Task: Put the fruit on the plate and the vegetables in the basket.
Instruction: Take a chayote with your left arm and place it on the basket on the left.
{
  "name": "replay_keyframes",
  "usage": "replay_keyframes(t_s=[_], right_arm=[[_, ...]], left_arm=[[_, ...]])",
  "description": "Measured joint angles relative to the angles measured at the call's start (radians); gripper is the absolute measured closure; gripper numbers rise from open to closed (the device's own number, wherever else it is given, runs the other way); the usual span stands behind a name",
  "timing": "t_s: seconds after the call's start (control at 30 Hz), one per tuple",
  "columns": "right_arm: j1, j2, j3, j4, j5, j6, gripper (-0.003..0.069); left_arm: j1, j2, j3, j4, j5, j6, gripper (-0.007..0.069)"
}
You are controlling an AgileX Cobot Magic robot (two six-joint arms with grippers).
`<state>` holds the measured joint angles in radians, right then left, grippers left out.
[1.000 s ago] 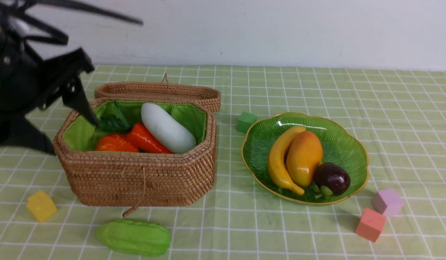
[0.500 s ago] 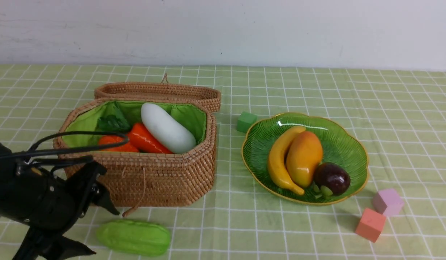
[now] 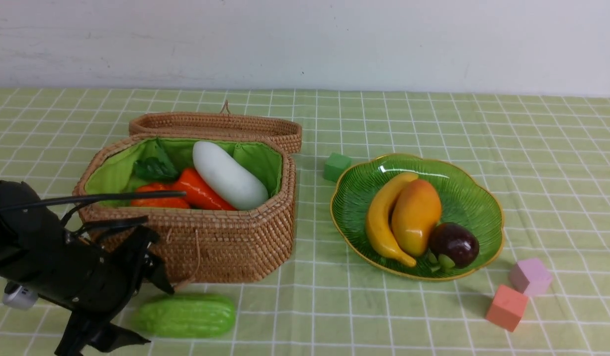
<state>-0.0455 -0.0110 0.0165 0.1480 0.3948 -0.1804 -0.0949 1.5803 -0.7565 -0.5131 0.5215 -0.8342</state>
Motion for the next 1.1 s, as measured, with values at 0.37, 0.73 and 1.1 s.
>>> replay_keyframes(t_s=[0.37,0.73,1.1], right_arm=[[0.000,0.000,0.000,0.001,0.000,0.000,0.0418],[0.000,0.000,0.000,0.001,0.000,0.000,0.0418],[0.000,0.000,0.000,0.001,0.000,0.000,0.0417]], left_arm=[[0.000,0.009,0.007,0.002,-0.027,0.000,0.0200],[0.000,0.007,0.007,0.002,0.042,0.051,0.0266],[0.000,-0.187,0.007,0.006,0.115,0.094,0.0266]])
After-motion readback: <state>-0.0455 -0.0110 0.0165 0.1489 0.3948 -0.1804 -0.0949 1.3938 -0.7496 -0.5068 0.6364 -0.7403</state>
